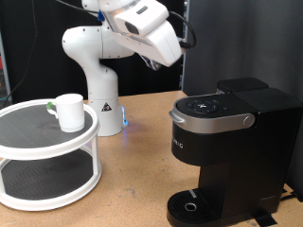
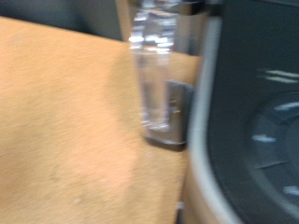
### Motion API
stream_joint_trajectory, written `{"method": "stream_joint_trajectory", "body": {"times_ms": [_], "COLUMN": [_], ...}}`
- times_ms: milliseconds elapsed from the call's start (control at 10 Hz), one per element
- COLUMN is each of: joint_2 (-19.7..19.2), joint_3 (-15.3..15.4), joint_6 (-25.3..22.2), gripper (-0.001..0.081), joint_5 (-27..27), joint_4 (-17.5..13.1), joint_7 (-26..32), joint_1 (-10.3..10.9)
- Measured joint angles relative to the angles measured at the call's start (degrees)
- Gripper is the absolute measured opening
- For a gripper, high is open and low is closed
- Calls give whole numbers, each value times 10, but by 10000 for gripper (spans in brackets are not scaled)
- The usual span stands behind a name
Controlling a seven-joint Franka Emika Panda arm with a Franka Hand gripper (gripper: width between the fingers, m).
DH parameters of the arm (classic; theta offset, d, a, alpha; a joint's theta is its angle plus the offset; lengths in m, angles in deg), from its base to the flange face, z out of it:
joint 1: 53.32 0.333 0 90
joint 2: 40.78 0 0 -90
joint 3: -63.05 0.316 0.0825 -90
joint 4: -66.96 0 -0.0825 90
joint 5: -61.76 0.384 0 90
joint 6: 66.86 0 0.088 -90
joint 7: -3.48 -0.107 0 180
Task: Make a cup of coffee with the keurig machine
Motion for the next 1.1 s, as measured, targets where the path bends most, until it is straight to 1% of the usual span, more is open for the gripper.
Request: {"method": "stream_joint_trajectory", "body": {"times_ms": [100, 200, 300, 400, 500, 600, 800, 900, 1000, 1100], "joint_2": [13, 12, 13, 16, 23, 31, 54, 66, 75, 74], "joint_3": [-1, 0, 0, -1, -4, -8, -21, -29, -33, -33], "joint_6": [-14, -7, 21, 58, 77, 77, 41, 8, -10, -4], "gripper": [2, 2, 2, 2, 2, 2, 2, 2, 2, 2], "joint_5": [-14, -8, 17, 48, 71, 75, 67, 43, 27, 33], "joint_4": [4, 5, 13, 28, 43, 55, 73, 76, 77, 78], "joint_7": [6, 1, -21, -42, -55, -63, -58, -35, -19, -28], "joint_1": [-1, -1, -2, -2, -4, -7, -15, -18, -18, -18]}}
